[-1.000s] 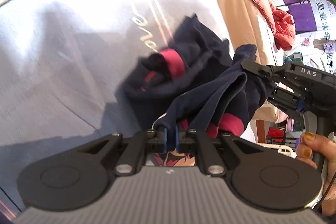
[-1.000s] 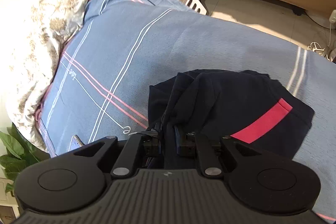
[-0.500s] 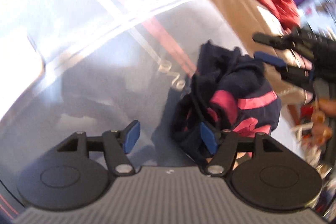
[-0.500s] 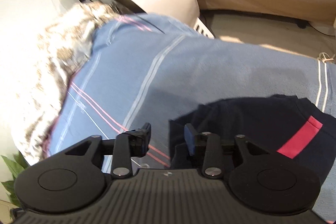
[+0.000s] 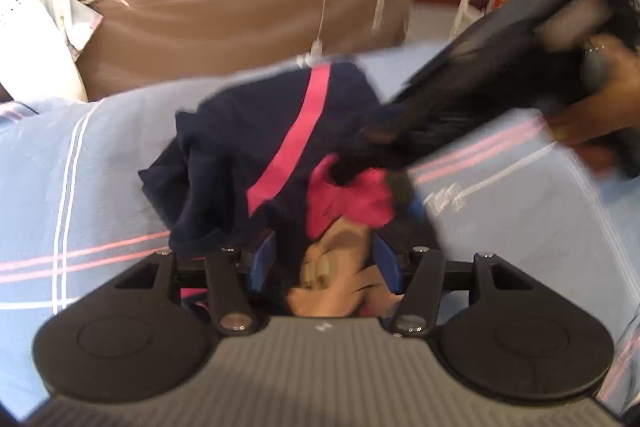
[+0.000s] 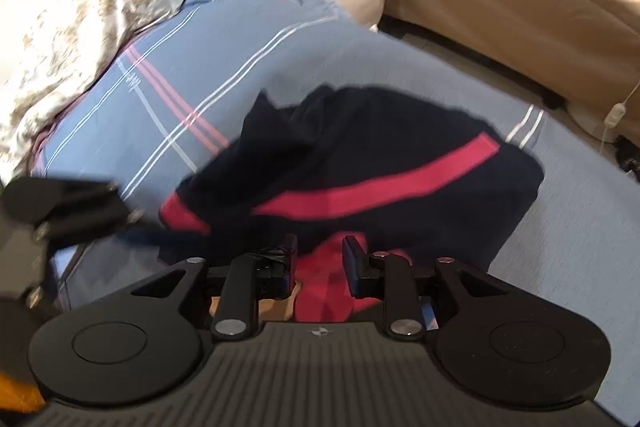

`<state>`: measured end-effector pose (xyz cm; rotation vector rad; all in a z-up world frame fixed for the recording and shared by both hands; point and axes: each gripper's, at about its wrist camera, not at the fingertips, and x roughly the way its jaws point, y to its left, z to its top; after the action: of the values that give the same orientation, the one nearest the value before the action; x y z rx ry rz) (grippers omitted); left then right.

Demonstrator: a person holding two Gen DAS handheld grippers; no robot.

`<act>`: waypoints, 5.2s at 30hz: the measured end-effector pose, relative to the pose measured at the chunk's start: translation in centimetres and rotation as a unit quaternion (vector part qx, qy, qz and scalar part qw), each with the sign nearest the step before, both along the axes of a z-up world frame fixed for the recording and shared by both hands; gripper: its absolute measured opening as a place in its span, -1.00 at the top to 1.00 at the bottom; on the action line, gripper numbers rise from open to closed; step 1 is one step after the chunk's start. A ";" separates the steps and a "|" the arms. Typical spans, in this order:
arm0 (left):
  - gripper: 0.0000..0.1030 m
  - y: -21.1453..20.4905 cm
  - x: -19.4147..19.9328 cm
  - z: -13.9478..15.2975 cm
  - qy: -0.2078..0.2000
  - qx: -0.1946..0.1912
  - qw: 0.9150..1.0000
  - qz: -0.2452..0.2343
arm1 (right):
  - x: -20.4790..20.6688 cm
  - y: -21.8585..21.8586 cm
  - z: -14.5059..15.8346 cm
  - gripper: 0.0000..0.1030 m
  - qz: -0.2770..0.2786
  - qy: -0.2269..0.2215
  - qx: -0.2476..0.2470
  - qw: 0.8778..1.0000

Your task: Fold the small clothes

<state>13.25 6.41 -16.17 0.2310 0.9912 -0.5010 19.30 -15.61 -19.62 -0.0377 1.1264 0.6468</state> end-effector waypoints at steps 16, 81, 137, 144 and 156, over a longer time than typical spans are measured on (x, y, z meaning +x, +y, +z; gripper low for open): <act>-0.25 4.5 2.9 -5.0 0.041 0.062 0.997 0.001 | -4.4 1.3 -3.4 -0.10 0.047 -0.051 -0.076 0.995; -0.94 8.4 -6.3 -3.7 0.115 -0.174 0.934 0.290 | -5.3 -6.4 -0.3 -1.00 -0.191 0.032 0.054 0.980; 0.54 5.2 1.4 -7.6 0.099 -0.226 0.904 0.349 | 5.4 -8.9 -5.9 0.34 -0.280 0.059 0.167 0.943; 0.60 3.9 2.2 -6.1 0.109 -0.184 0.912 0.349 | 4.9 -7.6 -4.1 0.59 -0.282 0.023 0.119 0.952; 0.69 2.5 2.0 -1.3 0.103 -0.197 0.925 0.309 | 2.1 -7.4 3.2 0.68 -0.256 -0.057 0.091 0.961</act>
<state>15.21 8.92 -17.48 -0.4988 1.0792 -0.1323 21.39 -23.01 -16.41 0.3601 0.9090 0.2758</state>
